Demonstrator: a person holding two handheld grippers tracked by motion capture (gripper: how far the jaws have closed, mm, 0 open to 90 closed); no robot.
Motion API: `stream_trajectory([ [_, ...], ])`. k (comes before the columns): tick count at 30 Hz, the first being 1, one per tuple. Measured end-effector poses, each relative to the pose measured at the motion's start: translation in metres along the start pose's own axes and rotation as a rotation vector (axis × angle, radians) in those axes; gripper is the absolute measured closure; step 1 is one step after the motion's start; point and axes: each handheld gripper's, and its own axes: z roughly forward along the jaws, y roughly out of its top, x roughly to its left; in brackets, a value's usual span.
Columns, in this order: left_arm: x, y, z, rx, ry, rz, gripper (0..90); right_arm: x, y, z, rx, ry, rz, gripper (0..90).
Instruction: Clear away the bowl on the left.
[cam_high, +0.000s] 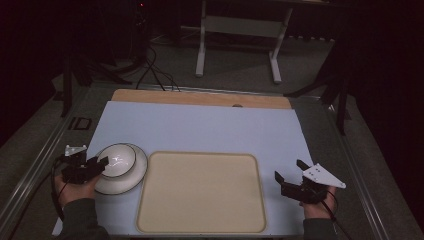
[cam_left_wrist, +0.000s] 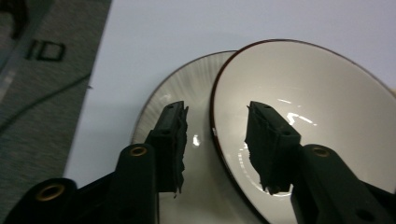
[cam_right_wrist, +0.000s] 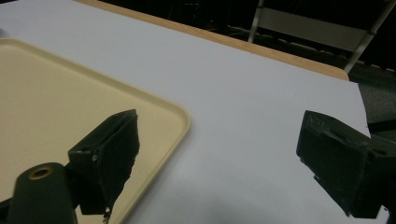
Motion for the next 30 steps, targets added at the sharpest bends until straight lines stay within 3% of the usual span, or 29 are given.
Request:
stream_trajectory([
  [13, -0.004, 0.000, 0.010, 0.065, -0.005, 0.030, 63.5, 0.000, 0.000, -0.001, -0.001, 0.008, -0.001, 12.9],
  [30, 0.003, 0.002, 0.018, 0.114, -0.102, -0.040, 65.1, 0.000, 0.000, -0.002, -0.027, 0.021, 0.025, 12.8],
])
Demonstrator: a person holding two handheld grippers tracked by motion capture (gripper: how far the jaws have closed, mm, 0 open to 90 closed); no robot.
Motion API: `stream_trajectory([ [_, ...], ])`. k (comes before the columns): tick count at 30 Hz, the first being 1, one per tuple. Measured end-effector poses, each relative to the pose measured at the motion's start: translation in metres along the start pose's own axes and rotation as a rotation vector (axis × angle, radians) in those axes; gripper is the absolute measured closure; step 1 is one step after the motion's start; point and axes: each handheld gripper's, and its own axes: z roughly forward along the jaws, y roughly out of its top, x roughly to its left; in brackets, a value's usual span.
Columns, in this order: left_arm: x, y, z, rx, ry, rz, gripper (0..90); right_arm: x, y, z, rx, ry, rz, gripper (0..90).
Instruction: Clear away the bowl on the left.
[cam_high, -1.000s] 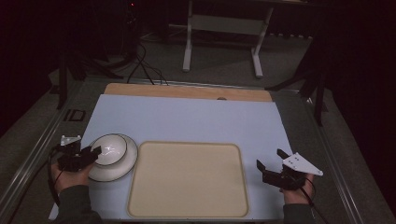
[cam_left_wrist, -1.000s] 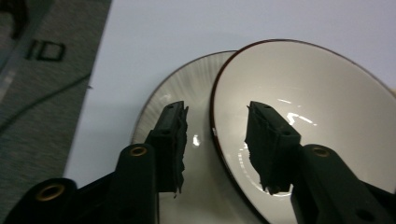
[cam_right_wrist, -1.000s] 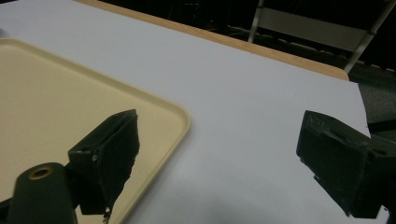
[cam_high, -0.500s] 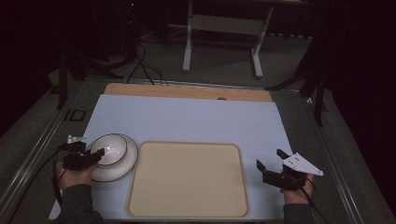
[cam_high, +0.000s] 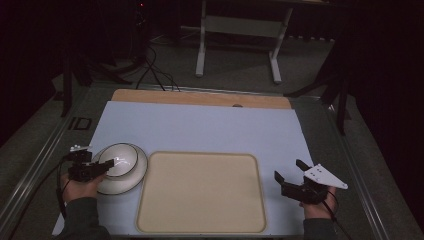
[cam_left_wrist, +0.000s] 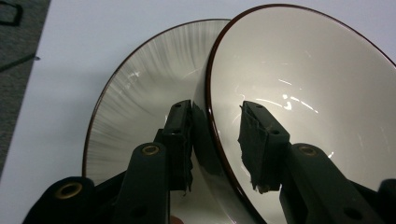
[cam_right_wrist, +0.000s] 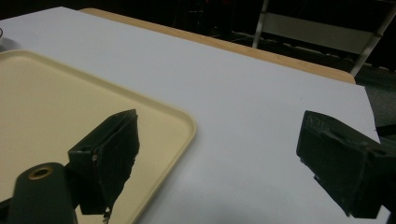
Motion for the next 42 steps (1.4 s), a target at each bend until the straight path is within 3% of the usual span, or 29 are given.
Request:
stream_trajectory([
  [15, 0.0096, 0.0016, 0.0039, 0.033, -0.104, -0.077, 65.8, -0.0006, -0.0001, 0.0000, 0.006, -0.012, -0.001, 13.0],
  [30, 0.0075, 0.0017, 0.0025, 0.039, -0.103, -0.075, 78.4, -0.0024, 0.0000, -0.0015, 0.001, -0.018, 0.003, 13.1],
  [32, 0.0075, 0.0017, 0.0015, 0.037, -0.121, -0.078, 79.8, -0.0025, 0.0000, -0.0016, 0.001, -0.019, 0.006, 13.2],
  [42, 0.0057, 0.0020, -0.0006, 0.036, -0.140, -0.082, 79.0, -0.0032, -0.0001, -0.0023, 0.000, -0.018, 0.007, 13.3],
])
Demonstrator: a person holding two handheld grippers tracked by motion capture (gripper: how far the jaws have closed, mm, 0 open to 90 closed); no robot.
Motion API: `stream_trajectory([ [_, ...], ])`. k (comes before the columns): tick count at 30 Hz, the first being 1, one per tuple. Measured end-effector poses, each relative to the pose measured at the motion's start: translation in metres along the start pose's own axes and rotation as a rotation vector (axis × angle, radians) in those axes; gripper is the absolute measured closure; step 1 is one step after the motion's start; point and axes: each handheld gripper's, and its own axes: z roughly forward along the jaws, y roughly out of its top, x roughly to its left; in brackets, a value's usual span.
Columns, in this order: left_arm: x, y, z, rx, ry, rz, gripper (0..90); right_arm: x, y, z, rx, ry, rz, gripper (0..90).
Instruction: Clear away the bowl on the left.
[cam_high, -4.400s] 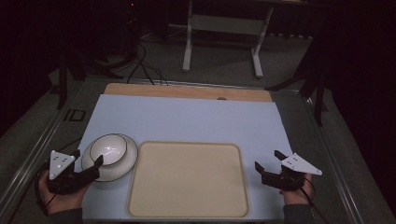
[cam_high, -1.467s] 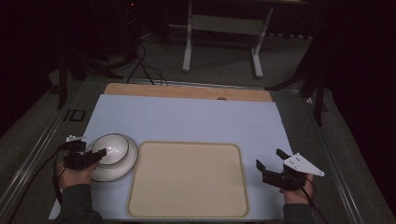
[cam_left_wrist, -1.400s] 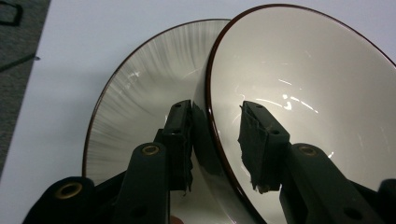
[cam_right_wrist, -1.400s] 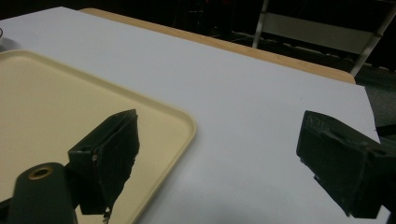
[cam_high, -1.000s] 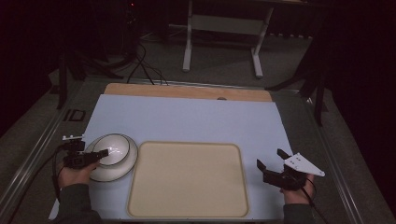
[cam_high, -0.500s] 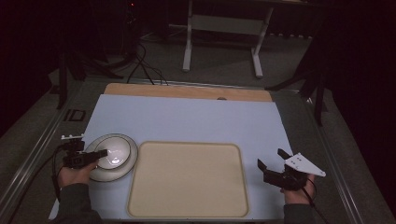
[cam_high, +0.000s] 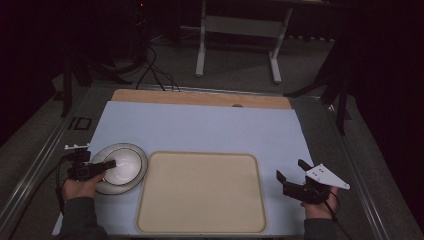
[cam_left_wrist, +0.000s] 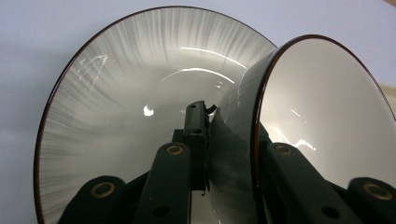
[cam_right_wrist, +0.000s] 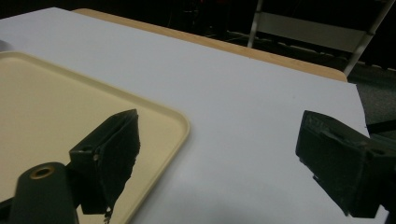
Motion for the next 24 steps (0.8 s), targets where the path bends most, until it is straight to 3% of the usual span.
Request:
stream_trajectory([
  [11, 0.000, 0.000, -0.010, -0.066, -0.049, -0.034, 78.6, 0.000, 0.000, -0.001, -0.003, 0.001, 0.004, 13.3],
  [24, -0.008, 0.001, -0.019, -0.115, -0.077, -0.034, 78.0, -0.001, 0.000, -0.002, -0.007, -0.001, 0.006, 13.3],
])
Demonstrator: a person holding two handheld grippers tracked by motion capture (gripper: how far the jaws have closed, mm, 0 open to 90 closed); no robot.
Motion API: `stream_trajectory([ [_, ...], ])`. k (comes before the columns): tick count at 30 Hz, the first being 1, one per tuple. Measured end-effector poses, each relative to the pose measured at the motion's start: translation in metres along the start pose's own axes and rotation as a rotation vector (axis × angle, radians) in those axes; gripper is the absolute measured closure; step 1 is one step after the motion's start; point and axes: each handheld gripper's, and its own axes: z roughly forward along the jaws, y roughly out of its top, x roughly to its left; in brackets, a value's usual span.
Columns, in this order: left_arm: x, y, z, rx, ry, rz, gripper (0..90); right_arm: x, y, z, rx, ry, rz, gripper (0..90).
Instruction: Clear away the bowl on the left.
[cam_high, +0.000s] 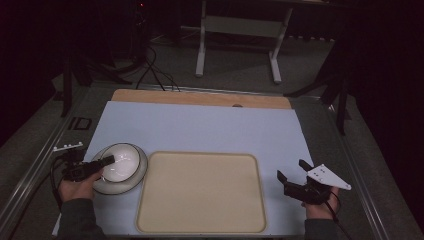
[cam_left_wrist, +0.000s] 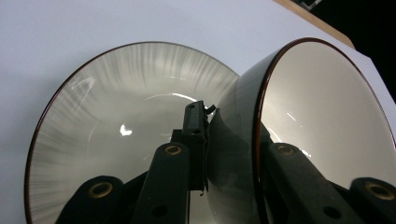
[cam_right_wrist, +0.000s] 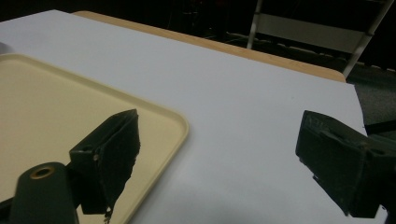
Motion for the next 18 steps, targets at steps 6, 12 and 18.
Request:
stream_trajectory([
  [6, -0.013, 0.000, -0.001, -0.020, -0.021, 0.015, 77.9, -0.001, 0.000, 0.000, -0.002, 0.000, 0.003, 13.3],
  [12, -0.023, 0.003, -0.002, -0.035, -0.051, 0.030, 77.9, -0.001, 0.001, 0.000, -0.002, -0.004, 0.004, 13.3],
  [18, -0.032, 0.004, -0.004, -0.048, -0.055, 0.045, 77.9, -0.002, 0.000, -0.002, -0.008, -0.004, 0.004, 13.3],
])
